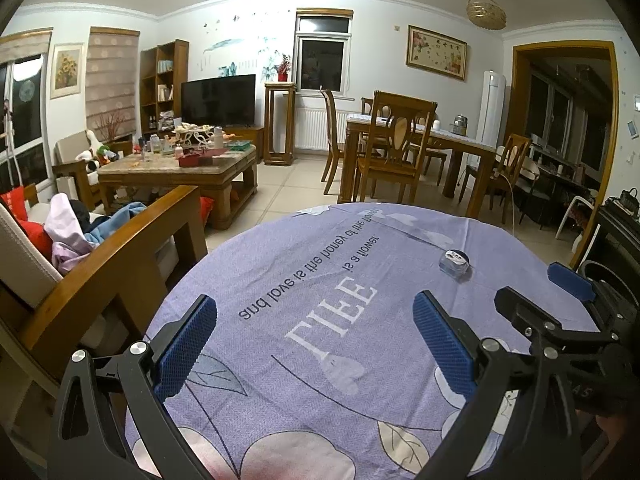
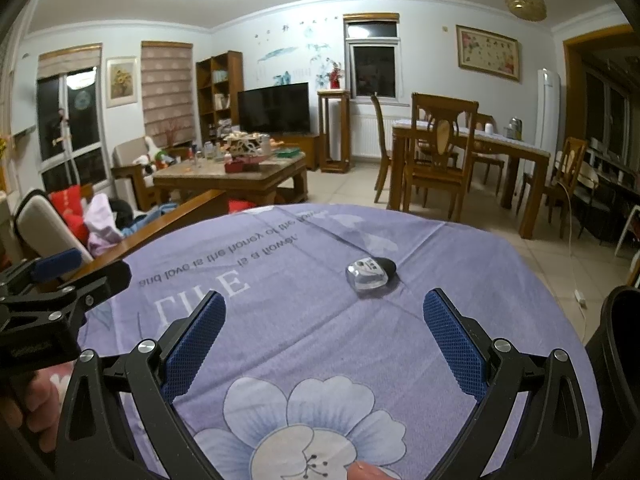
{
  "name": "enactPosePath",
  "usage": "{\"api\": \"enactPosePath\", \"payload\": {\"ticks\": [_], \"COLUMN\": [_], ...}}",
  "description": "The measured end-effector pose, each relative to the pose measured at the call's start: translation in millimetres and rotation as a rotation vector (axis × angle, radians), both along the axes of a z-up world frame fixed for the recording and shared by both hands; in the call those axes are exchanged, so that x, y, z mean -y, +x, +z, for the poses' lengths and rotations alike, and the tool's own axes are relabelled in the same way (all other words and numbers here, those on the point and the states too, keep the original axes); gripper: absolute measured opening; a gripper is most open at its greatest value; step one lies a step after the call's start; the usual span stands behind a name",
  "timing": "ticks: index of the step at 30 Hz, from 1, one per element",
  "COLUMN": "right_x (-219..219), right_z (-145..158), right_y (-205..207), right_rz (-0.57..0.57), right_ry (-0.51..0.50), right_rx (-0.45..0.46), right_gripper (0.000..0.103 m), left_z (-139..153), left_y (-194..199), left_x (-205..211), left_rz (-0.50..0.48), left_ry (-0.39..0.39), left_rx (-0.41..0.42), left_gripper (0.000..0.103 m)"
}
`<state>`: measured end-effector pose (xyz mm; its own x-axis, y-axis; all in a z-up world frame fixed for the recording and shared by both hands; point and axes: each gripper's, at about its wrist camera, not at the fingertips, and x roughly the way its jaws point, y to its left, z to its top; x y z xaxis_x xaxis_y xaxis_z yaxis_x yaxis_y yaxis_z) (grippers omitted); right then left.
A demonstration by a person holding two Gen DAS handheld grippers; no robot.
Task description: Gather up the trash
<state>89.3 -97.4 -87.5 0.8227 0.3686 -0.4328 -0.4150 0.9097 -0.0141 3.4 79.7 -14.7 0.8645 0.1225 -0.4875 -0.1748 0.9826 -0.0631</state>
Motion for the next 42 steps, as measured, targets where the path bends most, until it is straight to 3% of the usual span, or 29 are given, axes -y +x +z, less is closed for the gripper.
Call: {"api": "enactPosePath", "payload": {"ticks": [42], "right_x": [7.0], "right_z": [1.5], "right_y": [-0.5], "right_rz": [0.0], "right_ry": [-0.005], "right_rx": [-0.007], "right_gripper": [0.098], "left_z": [-3.8], "left_y": [-3.3], "left_x": [0.4], "left_rz": [0.004], "left_ry": [0.018], "left_rx": [0.018], "left_gripper": [0.098]}}
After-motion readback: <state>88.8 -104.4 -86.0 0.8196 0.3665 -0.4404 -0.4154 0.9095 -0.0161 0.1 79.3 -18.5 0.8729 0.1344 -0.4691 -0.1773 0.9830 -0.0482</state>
